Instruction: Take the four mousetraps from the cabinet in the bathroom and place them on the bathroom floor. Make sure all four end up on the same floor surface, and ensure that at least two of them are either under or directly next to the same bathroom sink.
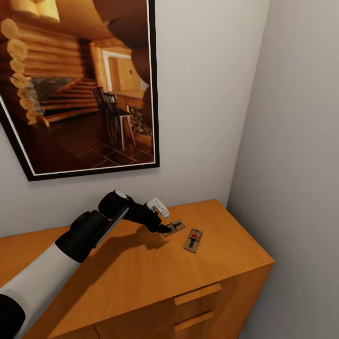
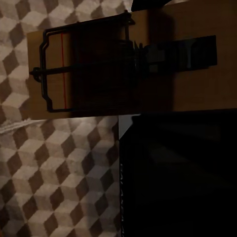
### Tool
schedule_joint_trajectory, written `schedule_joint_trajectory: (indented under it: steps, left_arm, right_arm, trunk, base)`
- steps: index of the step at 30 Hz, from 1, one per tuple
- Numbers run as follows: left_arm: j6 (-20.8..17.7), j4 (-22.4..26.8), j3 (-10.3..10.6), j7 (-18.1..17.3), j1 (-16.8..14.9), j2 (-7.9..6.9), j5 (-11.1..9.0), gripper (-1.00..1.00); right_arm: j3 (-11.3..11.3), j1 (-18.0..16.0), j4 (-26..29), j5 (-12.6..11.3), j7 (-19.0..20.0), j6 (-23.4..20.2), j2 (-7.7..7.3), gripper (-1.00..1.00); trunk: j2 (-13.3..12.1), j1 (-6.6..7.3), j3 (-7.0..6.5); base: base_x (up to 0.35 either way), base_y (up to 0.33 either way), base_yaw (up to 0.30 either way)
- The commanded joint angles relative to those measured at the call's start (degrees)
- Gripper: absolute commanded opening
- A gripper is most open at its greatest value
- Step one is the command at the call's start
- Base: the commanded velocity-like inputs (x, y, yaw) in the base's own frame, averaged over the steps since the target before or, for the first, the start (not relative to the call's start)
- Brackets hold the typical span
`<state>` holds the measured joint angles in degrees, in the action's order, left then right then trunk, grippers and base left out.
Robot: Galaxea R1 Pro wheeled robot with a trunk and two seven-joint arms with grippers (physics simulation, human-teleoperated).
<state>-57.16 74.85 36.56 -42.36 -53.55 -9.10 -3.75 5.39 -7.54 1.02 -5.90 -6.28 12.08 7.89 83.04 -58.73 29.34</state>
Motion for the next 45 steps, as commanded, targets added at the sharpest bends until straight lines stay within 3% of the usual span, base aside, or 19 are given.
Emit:
schedule_joint_trajectory:
  steps: [1, 34, 45]
  left_arm:
    - [-0.4, 0.0, 0.1, 0.2, -0.1, -0.04, -0.4, 1.0]
    - [-0.3, -0.4, 0.4, 0.4, -0.1, 0.2, -0.3, 1.0]
    - [-0.3, -0.4, 0.4, 0.4, -0.1, 0.22, -0.3, 1.0]
  right_arm:
    - [0.5, 0.0, -0.1, -0.7, -0.1, 0.2, 0.02, -1.0]
    - [0.5, 0.0, -0.1, -0.7, -0.1, 0.2, 0.19, -1.0]
    - [0.5, 0.0, -0.1, -0.7, -0.1, 0.2, 0.19, -1.0]
  trunk:
    - [0.0, 0.0, 0.12]
    - [0.0, 0.0, 2.7]
    - [0.0, 0.0, 2.91]
  base:
    - [0.0, 0.0, 0.0]
    - [0.0, 0.0, 0.0]
    - [0.055, 0.0, 0.0]
